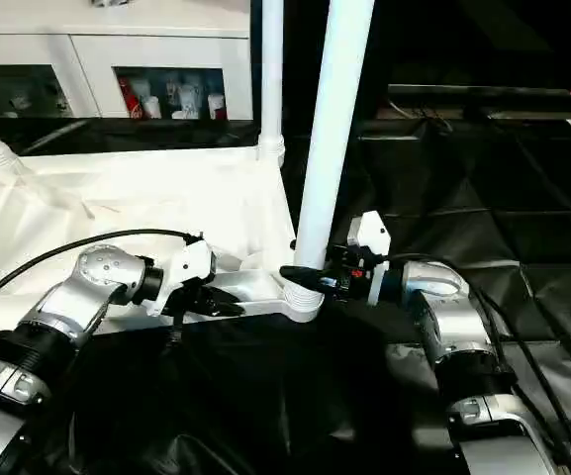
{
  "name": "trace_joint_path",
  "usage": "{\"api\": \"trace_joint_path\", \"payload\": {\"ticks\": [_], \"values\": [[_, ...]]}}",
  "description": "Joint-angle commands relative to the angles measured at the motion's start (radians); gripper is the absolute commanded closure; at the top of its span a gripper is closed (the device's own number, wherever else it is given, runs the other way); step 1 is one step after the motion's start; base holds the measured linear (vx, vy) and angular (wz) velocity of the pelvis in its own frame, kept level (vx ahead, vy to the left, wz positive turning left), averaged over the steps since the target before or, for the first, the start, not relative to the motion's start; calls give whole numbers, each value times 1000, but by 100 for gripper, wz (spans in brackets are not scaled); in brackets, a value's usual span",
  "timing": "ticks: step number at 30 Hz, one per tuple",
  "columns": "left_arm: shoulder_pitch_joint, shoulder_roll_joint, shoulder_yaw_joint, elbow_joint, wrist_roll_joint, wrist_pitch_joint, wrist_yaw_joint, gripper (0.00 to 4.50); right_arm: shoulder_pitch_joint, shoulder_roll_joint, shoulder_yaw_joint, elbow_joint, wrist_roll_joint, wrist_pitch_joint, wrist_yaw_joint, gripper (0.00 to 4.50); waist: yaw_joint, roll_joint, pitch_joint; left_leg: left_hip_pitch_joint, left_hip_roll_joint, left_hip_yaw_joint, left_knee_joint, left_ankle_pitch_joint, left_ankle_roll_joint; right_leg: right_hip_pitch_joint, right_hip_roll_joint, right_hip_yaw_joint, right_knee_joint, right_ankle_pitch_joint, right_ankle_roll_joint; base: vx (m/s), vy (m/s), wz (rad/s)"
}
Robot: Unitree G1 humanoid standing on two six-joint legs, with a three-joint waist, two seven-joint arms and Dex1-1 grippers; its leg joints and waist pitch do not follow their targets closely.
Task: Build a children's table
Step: Rotate leg to tighten
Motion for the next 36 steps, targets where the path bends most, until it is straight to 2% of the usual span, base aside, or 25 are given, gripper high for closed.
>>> {"api": "trace_joint_path", "payload": {"ticks": [1, 3, 5, 7, 8, 9, 11, 12, 14, 15, 18, 19, 21, 26, 28, 32, 34, 36], "values": [[-39, -20, 12, -50, -22, -6, 12, 450, 76, 3, 27, 131, -98, 40, -125, 264, -1, 4, -16, 18, 85, -40, -93, -307, 19, 8, -109, 60, -101, -340, -217, 0, 0, 0], [-57, -34, 25, -29, -9, 19, 77, 450, 63, 30, 1, 159, -114, 38, -254, 264, -5, 3, -12, 20, 84, -45, -98, -325, 3, 4, -112, 62, -107, -399, -199, 0, 0, 0], [-66, -47, 34, -20, -9, 37, 103, 450, 62, 52, -13, 158, -114, 48, -316, 264, -9, 3, -12, 15, 84, -49, -102, -325, -6, 8, -112, 59, -107, -411, -186, 0, 0, 0], [-83, -68, 41, -6, -2, 59, 147, 450, 62, 94, -31, 151, -119, 61, -421, 264, -10, 4, -12, 16, 81, -49, -105, -314, -11, 7, -112, 58, -109, -396, -183, 0, 0, 0], [-95, -83, 44, 2, 3, 78, 174, 450, 60, 122, -37, 146, -125, 75, -486, 264, -14, 2, -4, 9, 81, -49, -108, -310, -12, 5, -109, 58, -108, -380, -181, 0, 0, 0], [-95, -83, 44, 2, 3, 78, 174, 450, 60, 122, -37, 146, -125, 75, -486, 264, -14, 2, -3, 17, 81, -46, -106, -323, -15, -1, -109, 61, -111, -380, -182, 0, 0, 0], [-116, -105, 46, 19, 18, 105, 216, 450, 48, 161, -39, 151, -141, 99, -583, 264, -14, 1, 1, 18, 80, -45, -106, -332, -9, -3, -110, 63, -114, -388, -182, 0, 0, 0], [-122, -111, 47, 25, 21, 112, 230, 450, 41, 170, -40, 159, -144, 101, -607, 264, -15, 5, 3, 17, 80, -45, -107, -334, -11, -5, -110, 63, -114, -390, -181, 0, 0, 0], [-165, -162, 52, 69, 48, 173, 347, 450, -15, 241, -49, 226, -164, 110, -790, 264, -20, 7, 5, 19, 79, -46, -109, -337, -28, -7, -110, 63, -112, -388, -183, 0, 0, 0], [-169, -167, 52, 72, 50, 181, 360, 450, -21, 247, -50, 233, -165, 110, -806, 264, -22, 5, 3, 20, 79, -47, -108, -326, -36, -5, -110, 63, -110, -371, -189, 0, 0, 0], [-189, -212, 51, 104, 76, 220, 464, 450, -66, 298, -54, 286, -175, 112, -915, 264, -23, 3, 5, 15, 77, -43, -105, -295, -16, -2, -110, 65, -109, -327, -198, 0, 0, 0], [-189, -212, 51, 104, 76, 220, 464, 450, -66, 298, -54, 286, -175, 112, -915, 264, -23, 3, 5, 15, 77, -43, -105, -295, -16, -2, -110, 65, -109, -327, -198, 0, 0, 0], [-196, -230, 47, 121, 89, 229, 506, 450, -81, 324, -56, 301, -179, 115, -950, 264, -23, 2, 4, 11, 76, -40, -103, -258, 2, 4, -107, 63, -104, -255, -205, 0, 0, 0], [-207, -246, 51, 142, 100, 234, 531, 450, -97, 358, -61, 319, -197, 120, -995, 264, -23, 4, 3, 11, 77, -40, -104, -243, 8, 7, -103, 60, -98, -196, -212, 0, 0, 0], [-210, -244, 49, 145, 98, 231, 527, 450, -111, 361, -59, 333, -200, 128, -1005, 264, -25, 5, 4, 12, 78, -41, -106, -264, 3, 7, -105, 60, -100, -213, -214, 0, 0, 0], [-213, -244, 50, 148, 98, 226, 523, 450, -126, 370, -76, 335, -181, 138, -974, 264, -26, 4, 12, 17, 78, -45, -111, -349, -16, -2, -109, 64, -114, -362, -181, 0, 0, 0], [-213, -244, 50, 145, 97, 223, 518, 450, -129, 372, -87, 329, -171, 140, -966, 208, -26, 5, 11, 17, 79, -46, -113, -351, -18, -4, -110, 66, -117, -377, -171, 0, 0, 0], [-212, -243, 51, 138, 95, 218, 506, 450, -134, 370, -89, 316, -169, 137, -949, 191, -26, 5, 10, 15, 79, -45, -113, -327, -12, -1, -107, 66, -114, -336, -178, 0, 0, 0]]}}
